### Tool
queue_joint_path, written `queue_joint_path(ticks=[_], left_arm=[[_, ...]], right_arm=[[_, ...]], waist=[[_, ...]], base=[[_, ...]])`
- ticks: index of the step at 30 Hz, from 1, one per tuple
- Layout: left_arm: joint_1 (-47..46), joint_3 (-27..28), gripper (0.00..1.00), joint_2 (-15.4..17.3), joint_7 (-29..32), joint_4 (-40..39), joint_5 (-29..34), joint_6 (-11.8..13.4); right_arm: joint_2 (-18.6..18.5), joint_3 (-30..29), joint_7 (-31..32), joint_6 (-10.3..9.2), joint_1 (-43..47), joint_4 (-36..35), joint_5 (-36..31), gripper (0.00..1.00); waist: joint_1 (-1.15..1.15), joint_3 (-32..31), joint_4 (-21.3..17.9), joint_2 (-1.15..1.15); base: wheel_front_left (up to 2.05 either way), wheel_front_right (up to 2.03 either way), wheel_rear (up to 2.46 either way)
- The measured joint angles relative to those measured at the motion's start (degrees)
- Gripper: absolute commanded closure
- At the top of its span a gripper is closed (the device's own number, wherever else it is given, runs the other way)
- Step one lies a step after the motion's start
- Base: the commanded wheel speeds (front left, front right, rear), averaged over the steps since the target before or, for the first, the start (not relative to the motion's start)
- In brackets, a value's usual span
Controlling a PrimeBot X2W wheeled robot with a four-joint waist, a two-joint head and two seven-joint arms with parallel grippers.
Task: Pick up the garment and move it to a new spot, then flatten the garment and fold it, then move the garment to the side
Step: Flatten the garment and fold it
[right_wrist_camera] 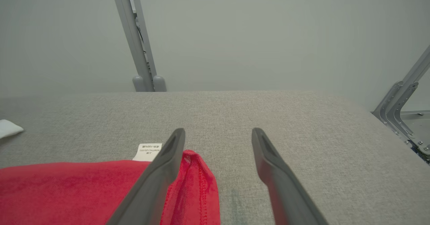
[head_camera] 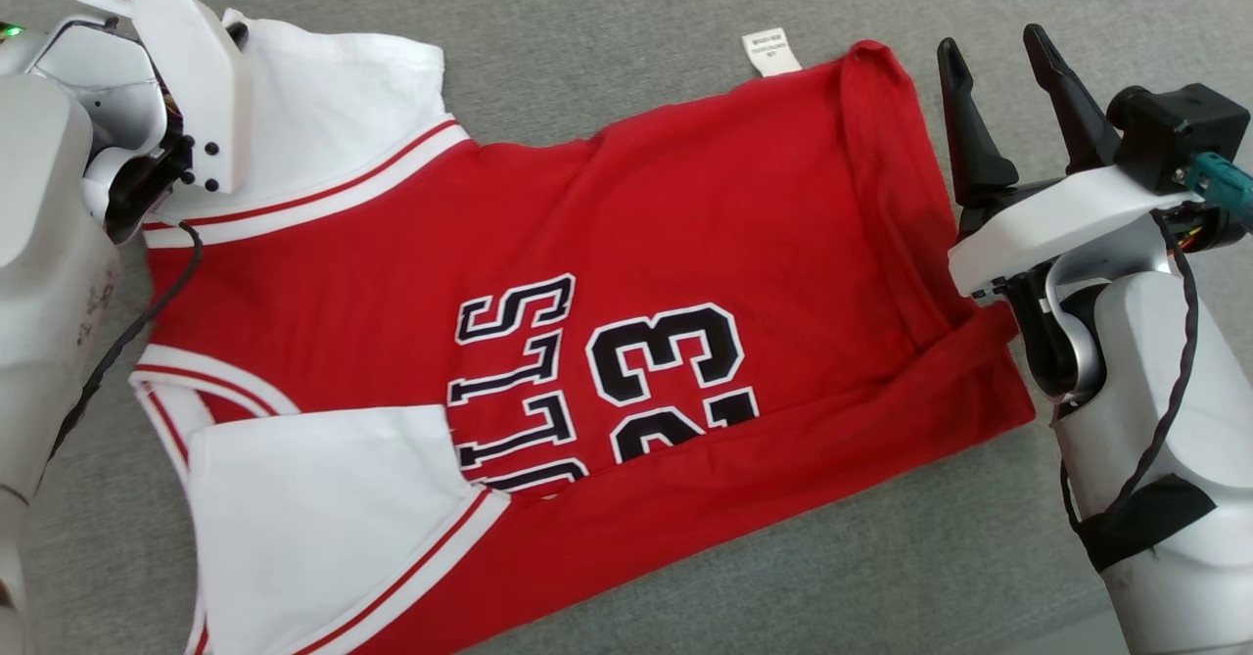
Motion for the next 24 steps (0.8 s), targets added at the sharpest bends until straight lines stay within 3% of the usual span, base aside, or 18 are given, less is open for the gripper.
queue_joint_path(ticks=[4, 9, 18, 24], left_arm=[[0.1, -0.4, 1.0, 0.4, -5.6, -0.3, -1.1, 0.0], [1.2, -1.0, 1.0, -1.8, -11.7, -2.4, -3.4, 0.0], [3.4, -6.5, 1.0, -3.7, -13.9, -9.5, -8.4, 0.0], [3.3, -8.4, 1.0, -3.2, -14.6, -11.3, -10.1, 0.0]], right_arm=[[-0.4, 0.4, 3.0, 0.0, -0.7, 1.6, 0.8, 0.0], [-2.3, 1.5, 7.1, 0.0, -1.1, 3.8, 1.3, 0.0], [-5.8, 2.0, 10.6, 0.01, -2.5, 10.1, -1.1, 0.0], [-7.0, 1.6, 11.0, 0.01, -4.3, 15.0, -3.1, 0.0]], waist=[[0.0, -1.0, 1.8, 0.0], [0.0, -2.5, 5.1, 0.0], [0.0, -4.8, 12.0, 0.0], [0.0, -5.0, 13.6, 0.0]], base=[[0.0, 0.0, 0.0], [0.0, 0.0, 0.0], [0.0, 0.0, 0.0], [0.0, 0.0, 0.0]])
